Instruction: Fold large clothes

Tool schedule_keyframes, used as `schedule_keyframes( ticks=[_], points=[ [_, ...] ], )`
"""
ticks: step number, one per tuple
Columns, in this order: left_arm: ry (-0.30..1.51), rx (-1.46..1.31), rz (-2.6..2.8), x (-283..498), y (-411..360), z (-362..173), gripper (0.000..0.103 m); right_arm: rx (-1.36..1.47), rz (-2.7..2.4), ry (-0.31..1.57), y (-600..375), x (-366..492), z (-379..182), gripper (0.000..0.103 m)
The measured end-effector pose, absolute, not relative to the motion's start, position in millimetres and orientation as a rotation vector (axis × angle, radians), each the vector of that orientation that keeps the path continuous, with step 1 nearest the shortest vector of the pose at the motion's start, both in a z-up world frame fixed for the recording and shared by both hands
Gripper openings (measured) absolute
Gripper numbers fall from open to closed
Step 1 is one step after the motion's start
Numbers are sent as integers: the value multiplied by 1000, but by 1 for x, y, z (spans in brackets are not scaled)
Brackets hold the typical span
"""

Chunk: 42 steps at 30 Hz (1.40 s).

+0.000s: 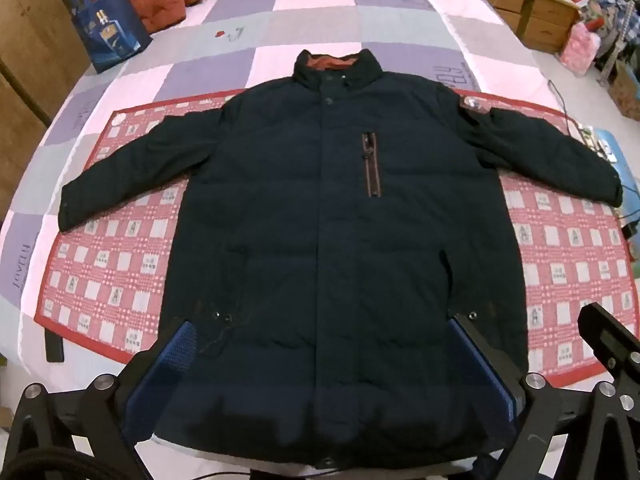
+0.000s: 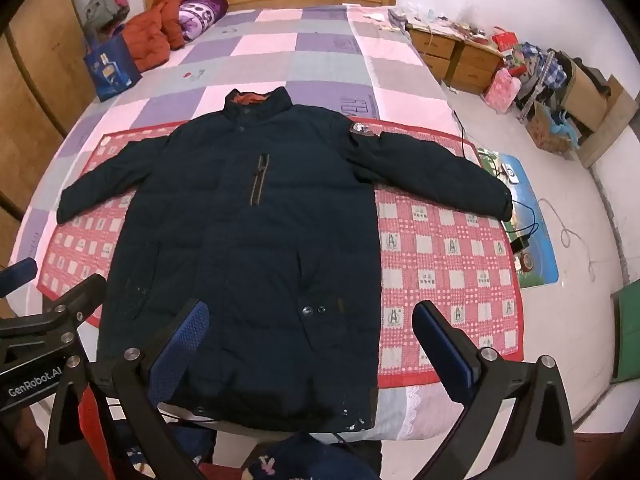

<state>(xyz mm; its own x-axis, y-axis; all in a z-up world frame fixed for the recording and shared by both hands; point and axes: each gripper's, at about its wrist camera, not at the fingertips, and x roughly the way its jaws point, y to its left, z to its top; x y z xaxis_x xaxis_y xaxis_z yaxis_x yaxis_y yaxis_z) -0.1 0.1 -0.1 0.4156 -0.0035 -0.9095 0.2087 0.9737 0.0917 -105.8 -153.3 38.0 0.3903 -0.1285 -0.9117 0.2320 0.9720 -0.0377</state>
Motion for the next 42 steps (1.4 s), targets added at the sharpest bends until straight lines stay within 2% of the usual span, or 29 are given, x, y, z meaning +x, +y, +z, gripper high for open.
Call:
schedule_keyframes(
  ticks=[42],
  points=[
    [1166, 183, -138, -8, 7, -11, 102, 103, -222, 1145, -151, -109, 41, 103]
  ],
)
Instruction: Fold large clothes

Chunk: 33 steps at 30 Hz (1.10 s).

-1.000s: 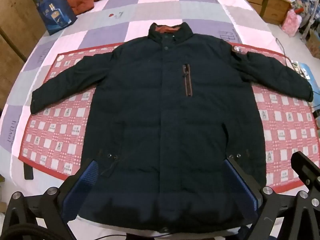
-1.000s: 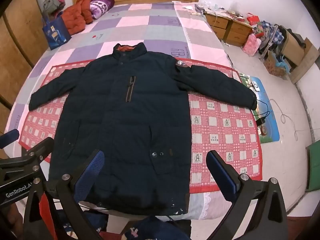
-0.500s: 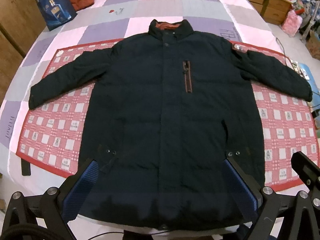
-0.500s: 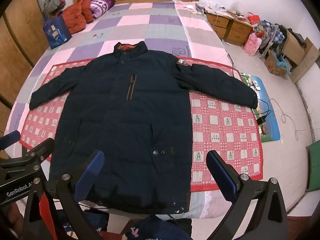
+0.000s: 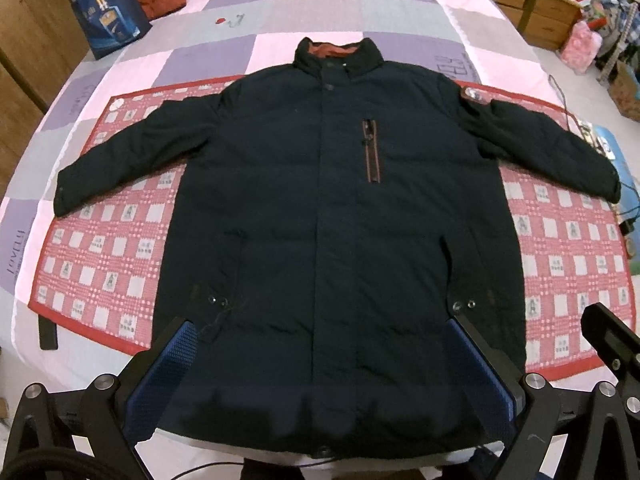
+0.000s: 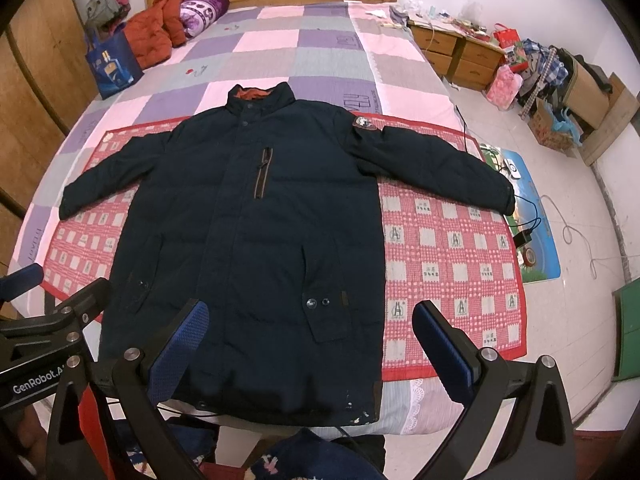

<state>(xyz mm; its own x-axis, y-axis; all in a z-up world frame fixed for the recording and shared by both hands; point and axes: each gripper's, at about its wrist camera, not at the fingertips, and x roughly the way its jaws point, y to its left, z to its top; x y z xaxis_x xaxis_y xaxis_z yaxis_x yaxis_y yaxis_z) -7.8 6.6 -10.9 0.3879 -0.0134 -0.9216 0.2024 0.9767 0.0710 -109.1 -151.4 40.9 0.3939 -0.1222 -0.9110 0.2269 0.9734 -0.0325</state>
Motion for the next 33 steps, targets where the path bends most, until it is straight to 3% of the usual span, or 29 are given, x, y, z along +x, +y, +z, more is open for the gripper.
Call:
schedule_keyframes(
  ticks=[21, 33],
  points=[
    [1129, 186, -174, 26, -6, 3, 102, 134, -272, 1095, -163, -101, 54, 103],
    [1174, 189, -156, 56, -8, -20, 102, 142, -284, 1106, -175, -77, 36, 103]
  ],
)
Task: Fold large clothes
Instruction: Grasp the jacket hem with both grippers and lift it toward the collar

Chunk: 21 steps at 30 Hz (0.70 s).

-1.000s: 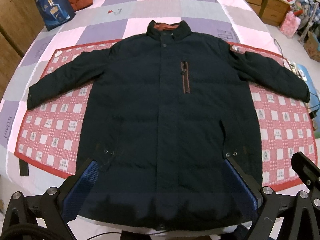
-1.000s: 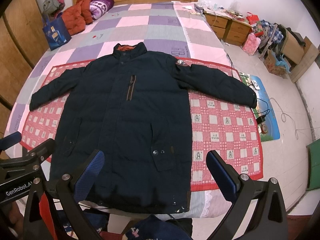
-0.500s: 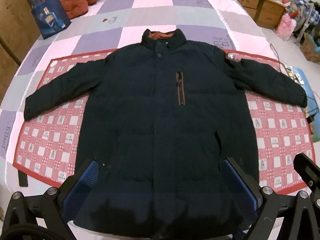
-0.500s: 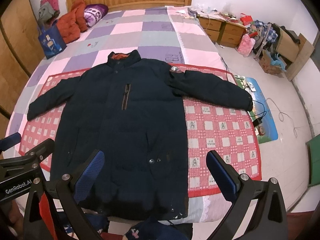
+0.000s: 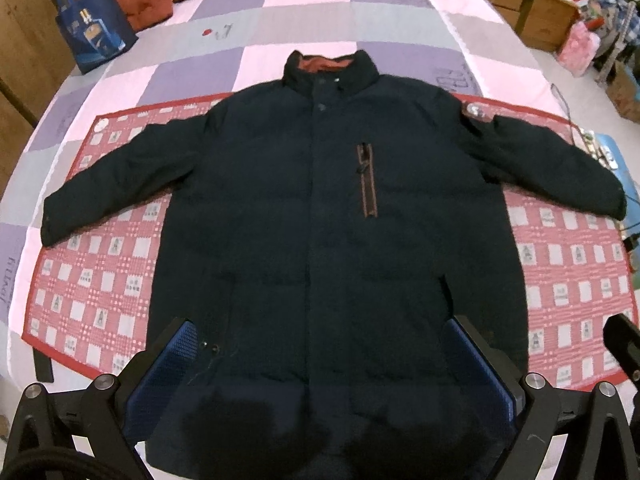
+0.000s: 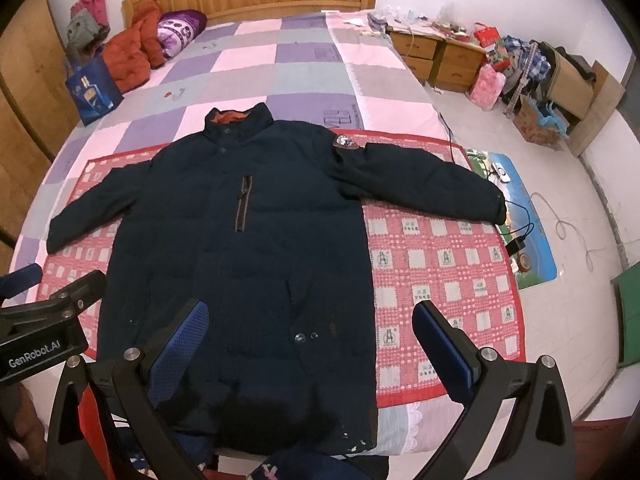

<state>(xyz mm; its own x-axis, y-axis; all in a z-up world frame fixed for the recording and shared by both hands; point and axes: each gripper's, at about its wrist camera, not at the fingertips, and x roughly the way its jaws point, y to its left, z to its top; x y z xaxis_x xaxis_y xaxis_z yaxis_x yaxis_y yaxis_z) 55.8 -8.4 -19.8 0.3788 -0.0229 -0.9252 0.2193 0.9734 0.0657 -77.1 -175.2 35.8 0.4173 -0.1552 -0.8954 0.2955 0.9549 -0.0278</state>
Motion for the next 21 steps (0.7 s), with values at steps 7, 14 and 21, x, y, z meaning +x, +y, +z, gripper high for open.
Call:
schedule_keyframes(
  ticks=[7, 14, 21],
  points=[
    [1222, 179, -125, 77, -3, -51, 102, 135, -279, 1130, -185, -55, 14, 103],
    [1234, 141, -81, 133, 12, -136, 102, 97, -255, 1137, -199, -11, -50, 103],
    [1198, 170, -72, 217, 30, -248, 102, 99, -246, 1127, -225, 66, -164, 103]
  ],
)
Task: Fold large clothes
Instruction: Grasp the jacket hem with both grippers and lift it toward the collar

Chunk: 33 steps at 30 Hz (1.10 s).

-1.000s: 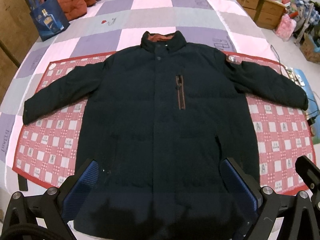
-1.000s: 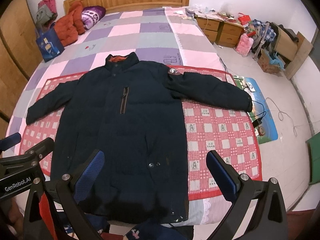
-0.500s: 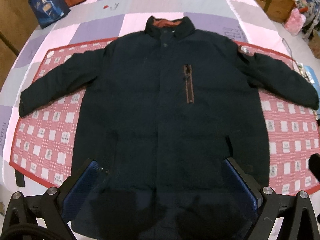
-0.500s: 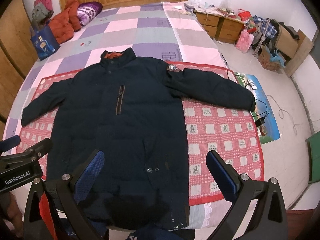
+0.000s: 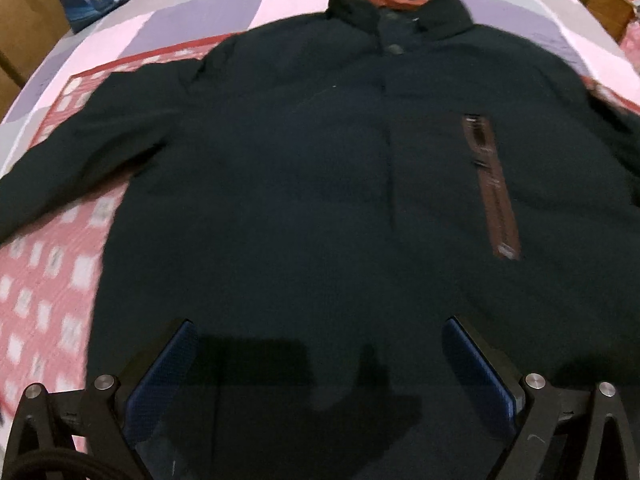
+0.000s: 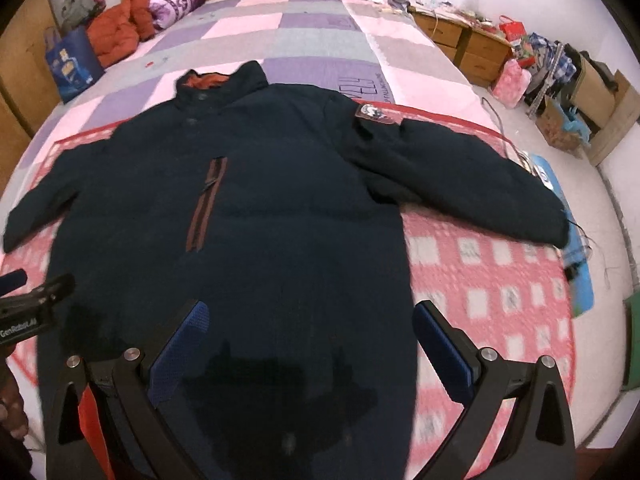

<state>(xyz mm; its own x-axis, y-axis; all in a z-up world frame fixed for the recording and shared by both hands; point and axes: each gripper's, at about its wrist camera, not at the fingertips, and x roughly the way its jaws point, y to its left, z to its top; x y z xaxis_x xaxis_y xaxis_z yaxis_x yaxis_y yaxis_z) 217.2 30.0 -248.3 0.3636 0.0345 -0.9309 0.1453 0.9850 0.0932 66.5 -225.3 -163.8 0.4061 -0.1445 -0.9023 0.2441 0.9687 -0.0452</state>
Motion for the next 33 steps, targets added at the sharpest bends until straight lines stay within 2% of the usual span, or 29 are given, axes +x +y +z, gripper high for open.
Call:
schedule_keyframes(
  ticks=[8, 11, 14, 20, 26, 30, 33],
  points=[
    [1141, 142, -47, 300, 53, -305, 102, -22, -185, 1056, -222, 175, -249, 103],
    [1145, 154, 23, 325, 84, -333, 103, -51, -144, 1046, -215, 202, -270, 103],
    [1126, 24, -2, 336, 132, -343, 103, -25, -190, 1098, -236, 218, -299, 103],
    [1109, 36, 123, 349, 186, -334, 103, 107, -276, 1038, -303, 210, -301, 103],
    [1064, 109, 103, 370, 162, -318, 103, -30, -202, 918, -262, 231, -274, 103],
    [1114, 87, 175, 392, 192, -335, 103, -131, -199, 1036, -264, 265, -299, 103],
    [1114, 66, 197, 393, 213, -332, 103, 17, -323, 1030, -329, 265, -300, 103]
  ],
)
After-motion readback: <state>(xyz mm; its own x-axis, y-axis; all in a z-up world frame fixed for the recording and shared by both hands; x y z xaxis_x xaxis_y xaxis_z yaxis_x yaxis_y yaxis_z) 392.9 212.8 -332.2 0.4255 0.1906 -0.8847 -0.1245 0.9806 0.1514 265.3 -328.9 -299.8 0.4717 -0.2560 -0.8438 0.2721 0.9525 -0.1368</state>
